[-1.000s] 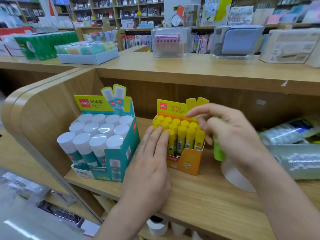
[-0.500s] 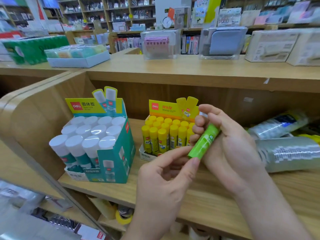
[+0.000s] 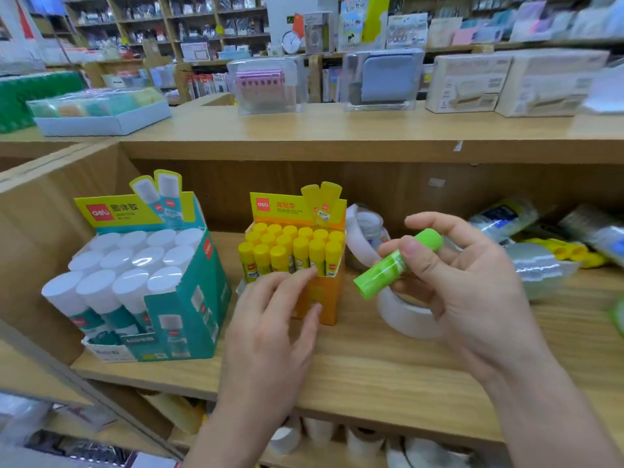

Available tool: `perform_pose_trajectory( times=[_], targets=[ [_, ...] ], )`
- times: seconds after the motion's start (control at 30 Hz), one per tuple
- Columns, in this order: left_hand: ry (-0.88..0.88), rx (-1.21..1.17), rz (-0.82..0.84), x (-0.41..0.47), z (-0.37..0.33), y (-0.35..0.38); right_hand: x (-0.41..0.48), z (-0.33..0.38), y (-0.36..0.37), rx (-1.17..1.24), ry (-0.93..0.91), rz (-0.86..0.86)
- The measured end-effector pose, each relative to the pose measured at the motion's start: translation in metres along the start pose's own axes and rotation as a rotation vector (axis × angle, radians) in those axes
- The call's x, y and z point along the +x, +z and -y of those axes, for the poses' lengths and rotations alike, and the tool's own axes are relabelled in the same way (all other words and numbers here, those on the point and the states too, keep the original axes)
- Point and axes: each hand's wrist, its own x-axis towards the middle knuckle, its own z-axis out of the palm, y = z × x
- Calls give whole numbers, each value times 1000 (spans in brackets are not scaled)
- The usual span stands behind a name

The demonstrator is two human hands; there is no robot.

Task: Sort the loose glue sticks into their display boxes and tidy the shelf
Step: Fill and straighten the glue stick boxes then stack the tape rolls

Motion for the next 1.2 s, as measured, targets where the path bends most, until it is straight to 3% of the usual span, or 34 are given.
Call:
perform_pose_trajectory(
  times=[0.07, 0.13, 0.23, 0.3, 0.43, 0.57, 0.7, 0.83, 0.9, 1.07, 1.2],
  targets=[
    [78, -99, -76, -1, -15, -1, -5, -2, -6, 80, 43, -27],
    [79, -436, -37, -2, -40, -1, -11, -2, -12, 200, 95, -22],
    [-141, -1006, 156, 0, -76, 5, -24, 0, -25, 313, 158, 6],
    [-262, -1206, 214, 0, -94, 15, -34, 5, -37, 336, 177, 15],
    [-297, -1256, 234, -5, -126, 33, -50, 22, -79, 263, 141, -4],
    [-302, -1272, 278, -12, -166, 60, -69, 46, -134, 101, -21, -150],
    [-180, -1105, 387, -17, -214, 95, -89, 81, -199, -154, -293, -382],
    [255, -518, 250, -13, -245, 132, -98, 104, -269, -471, -459, -514],
    [386, -316, 224, -8, -255, 151, -94, 102, -295, -572, -472, -488],
    [524, -26, 335, -2, -266, 186, -84, 85, -321, -937, -495, -318],
    [527, -27, 313, -1, -267, 191, -75, 75, -329, -1060, -541, -255]
  ],
)
